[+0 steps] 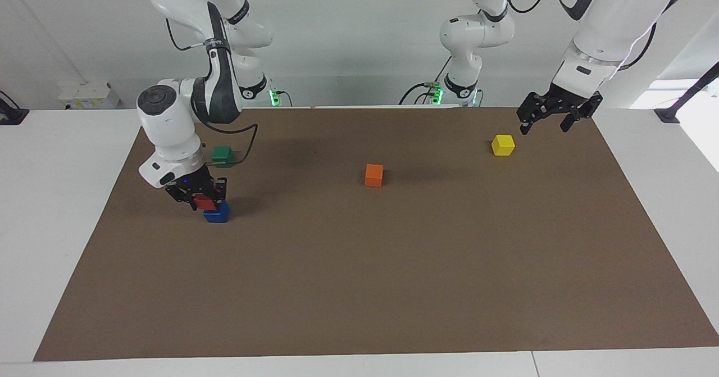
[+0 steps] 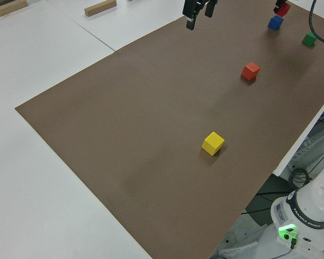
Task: Transfer red block to right arm and stack on blue block
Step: 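Lower the red cube onto the blue cube with the right gripper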
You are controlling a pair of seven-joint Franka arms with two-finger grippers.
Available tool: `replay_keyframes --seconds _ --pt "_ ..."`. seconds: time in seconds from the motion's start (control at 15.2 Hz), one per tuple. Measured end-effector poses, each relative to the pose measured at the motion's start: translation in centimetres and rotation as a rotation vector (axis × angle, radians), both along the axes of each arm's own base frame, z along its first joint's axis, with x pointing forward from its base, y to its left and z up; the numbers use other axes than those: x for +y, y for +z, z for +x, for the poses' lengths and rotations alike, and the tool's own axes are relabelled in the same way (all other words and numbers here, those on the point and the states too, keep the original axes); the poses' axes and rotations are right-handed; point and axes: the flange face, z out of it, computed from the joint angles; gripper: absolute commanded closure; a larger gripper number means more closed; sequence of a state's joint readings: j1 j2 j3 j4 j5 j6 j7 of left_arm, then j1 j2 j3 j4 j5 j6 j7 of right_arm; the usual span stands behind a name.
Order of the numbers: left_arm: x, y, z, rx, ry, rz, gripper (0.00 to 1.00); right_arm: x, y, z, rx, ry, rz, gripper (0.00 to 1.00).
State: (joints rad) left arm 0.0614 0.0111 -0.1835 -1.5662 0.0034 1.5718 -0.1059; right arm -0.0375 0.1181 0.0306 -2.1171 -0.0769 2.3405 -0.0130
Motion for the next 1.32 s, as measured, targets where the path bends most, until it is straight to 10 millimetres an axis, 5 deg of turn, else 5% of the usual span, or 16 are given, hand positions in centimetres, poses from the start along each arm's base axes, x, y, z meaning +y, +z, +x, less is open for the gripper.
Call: replay_keyframes --seconds 0.86,0.99,1.19,1.32 --pt "-0.1 -0.1 -0.2 0.014 -0.005 0.005 0.0 -0.4 -1.9 -0.5 -0.02 -0.004 0.004 1.0" --pt "-0.8 -0.2 -0.3 0.017 -0.021 0.02 0.0 -0.8 -1.9 -0.5 -0.019 -0.02 0.014 0.69" --pt "-1.2 -0.2 -0.4 0.018 -0.029 0.027 0.0 -0.8 -1.9 -0.5 -0.02 -0.039 0.035 0.66" --pt "-1.1 -0.2 -0.4 0.018 -0.028 0.027 0.0 -0.8 -1.8 -0.4 -0.026 -0.051 0.049 0.49"
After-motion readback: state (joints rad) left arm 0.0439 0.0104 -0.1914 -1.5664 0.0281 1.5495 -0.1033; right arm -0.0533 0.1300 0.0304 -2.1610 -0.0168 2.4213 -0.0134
